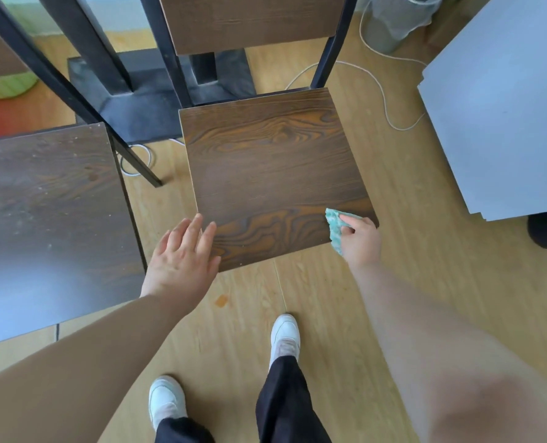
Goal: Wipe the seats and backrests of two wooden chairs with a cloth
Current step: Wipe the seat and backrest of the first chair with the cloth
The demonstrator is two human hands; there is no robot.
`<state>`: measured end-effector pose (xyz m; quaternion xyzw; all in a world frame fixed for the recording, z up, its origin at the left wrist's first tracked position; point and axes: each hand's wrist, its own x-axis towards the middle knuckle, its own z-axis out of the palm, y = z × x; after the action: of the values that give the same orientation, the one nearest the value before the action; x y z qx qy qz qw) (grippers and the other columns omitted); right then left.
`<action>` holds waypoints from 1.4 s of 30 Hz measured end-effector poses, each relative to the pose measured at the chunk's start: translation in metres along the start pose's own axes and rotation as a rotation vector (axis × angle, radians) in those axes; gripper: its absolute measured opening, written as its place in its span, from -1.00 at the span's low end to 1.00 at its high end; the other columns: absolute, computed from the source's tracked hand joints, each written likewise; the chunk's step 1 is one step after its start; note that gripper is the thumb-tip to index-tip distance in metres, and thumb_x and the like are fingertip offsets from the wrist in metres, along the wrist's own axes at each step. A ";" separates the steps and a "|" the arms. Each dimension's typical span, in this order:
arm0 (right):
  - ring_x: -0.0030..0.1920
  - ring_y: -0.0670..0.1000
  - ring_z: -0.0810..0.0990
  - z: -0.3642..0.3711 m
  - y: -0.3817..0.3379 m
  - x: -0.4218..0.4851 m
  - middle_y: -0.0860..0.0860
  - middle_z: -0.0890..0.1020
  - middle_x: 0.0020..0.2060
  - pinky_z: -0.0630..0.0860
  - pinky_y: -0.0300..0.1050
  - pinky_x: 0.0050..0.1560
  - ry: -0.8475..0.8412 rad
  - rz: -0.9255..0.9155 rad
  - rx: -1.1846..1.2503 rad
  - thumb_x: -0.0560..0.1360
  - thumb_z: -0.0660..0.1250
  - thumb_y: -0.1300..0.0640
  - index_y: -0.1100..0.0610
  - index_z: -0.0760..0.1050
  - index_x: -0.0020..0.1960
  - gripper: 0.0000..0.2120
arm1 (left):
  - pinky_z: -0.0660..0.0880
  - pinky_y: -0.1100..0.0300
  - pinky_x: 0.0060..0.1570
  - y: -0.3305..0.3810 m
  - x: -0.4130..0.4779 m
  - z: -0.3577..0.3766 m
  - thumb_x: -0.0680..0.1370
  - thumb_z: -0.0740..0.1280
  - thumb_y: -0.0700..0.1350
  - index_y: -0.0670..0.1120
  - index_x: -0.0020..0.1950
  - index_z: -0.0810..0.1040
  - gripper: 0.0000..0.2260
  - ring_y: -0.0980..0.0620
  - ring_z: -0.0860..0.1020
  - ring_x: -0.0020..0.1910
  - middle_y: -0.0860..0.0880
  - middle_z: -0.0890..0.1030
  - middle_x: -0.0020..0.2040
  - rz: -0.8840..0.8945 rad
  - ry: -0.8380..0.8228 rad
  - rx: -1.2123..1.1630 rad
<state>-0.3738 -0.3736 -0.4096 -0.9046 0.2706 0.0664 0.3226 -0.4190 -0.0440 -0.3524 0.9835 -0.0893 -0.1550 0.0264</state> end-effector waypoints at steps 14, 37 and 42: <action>0.14 0.07 0.54 0.058 -0.042 -0.052 0.06 0.53 0.20 0.48 -0.13 0.22 -0.038 -0.064 0.002 0.55 0.21 0.32 0.12 0.62 0.20 -0.68 | 0.34 -0.14 0.37 -0.049 -0.014 0.017 0.58 0.24 0.11 -0.11 0.52 0.26 -0.44 -0.20 0.30 0.44 -0.17 0.31 0.49 0.059 0.020 -0.019; 0.11 0.09 0.57 0.137 -0.107 -0.151 0.06 0.59 0.14 0.51 -0.03 0.15 -0.492 -0.498 -0.098 0.51 0.25 0.33 0.15 0.64 0.16 -0.70 | 0.31 -0.10 0.39 -0.073 -0.048 0.029 0.58 0.21 0.12 -0.11 0.52 0.28 -0.44 -0.15 0.30 0.46 -0.16 0.31 0.50 0.007 -0.043 -0.007; 0.06 -0.01 0.58 0.115 -0.105 -0.147 0.02 0.60 0.09 0.49 -0.22 0.10 -0.424 -0.430 0.050 0.51 0.24 0.34 0.14 0.65 0.13 -0.69 | 0.27 -0.09 0.42 -0.055 -0.037 0.019 0.58 0.19 0.12 -0.10 0.53 0.26 -0.43 -0.15 0.27 0.47 -0.16 0.27 0.52 0.005 -0.052 0.011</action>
<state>-0.4357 -0.1692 -0.3989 -0.8989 0.0011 0.1776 0.4006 -0.4506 0.0163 -0.3633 0.9791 -0.0931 -0.1800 0.0192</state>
